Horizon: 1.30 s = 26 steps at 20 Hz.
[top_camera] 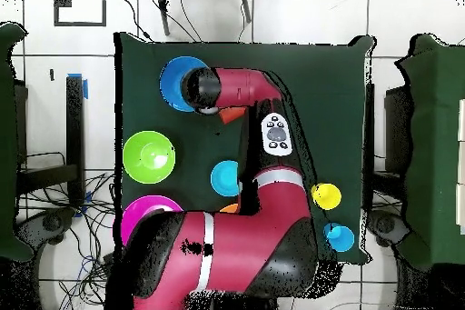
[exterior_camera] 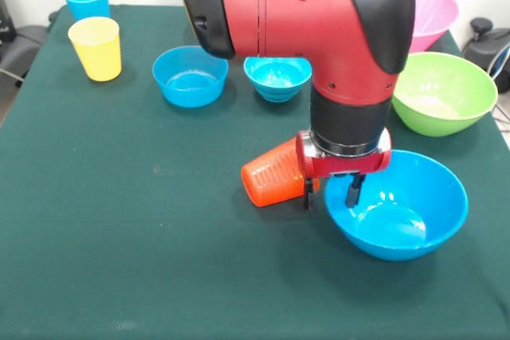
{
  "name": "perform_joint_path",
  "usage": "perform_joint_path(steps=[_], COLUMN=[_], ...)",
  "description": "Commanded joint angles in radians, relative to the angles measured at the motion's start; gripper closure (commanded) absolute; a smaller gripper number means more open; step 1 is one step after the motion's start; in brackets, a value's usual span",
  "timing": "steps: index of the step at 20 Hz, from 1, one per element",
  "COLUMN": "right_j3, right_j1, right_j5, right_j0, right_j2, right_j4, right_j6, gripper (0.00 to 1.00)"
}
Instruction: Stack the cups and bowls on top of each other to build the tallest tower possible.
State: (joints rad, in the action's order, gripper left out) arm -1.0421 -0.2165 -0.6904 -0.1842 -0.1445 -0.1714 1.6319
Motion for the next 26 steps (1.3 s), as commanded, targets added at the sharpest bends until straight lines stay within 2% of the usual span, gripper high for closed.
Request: perform_joint_path(steps=[1, 6, 10, 11, 16, 20, 26], right_j3=[-0.024, 0.014, -0.013, -0.018, -0.002, 0.006, -0.004], right_j1=[0.056, 0.081, 0.072, 0.071, 0.075, 0.070, 0.051], right_j5=[0.077, 0.084, 0.116, 0.124, 0.110, 0.103, 0.074], right_j0=[-0.011, -0.007, -0.002, 0.000, 0.004, 0.000, 0.004], right_j2=[-0.029, -0.024, -0.016, -0.014, -0.012, -0.016, -0.005], right_j4=[-0.027, -0.035, -0.041, -0.039, -0.034, -0.037, -0.017], right_j6=[0.072, 0.056, 0.064, 0.072, 0.073, 0.032, 0.054], gripper=[0.00, 0.00, 0.00, 1.00, 1.00, 1.00, 1.00])
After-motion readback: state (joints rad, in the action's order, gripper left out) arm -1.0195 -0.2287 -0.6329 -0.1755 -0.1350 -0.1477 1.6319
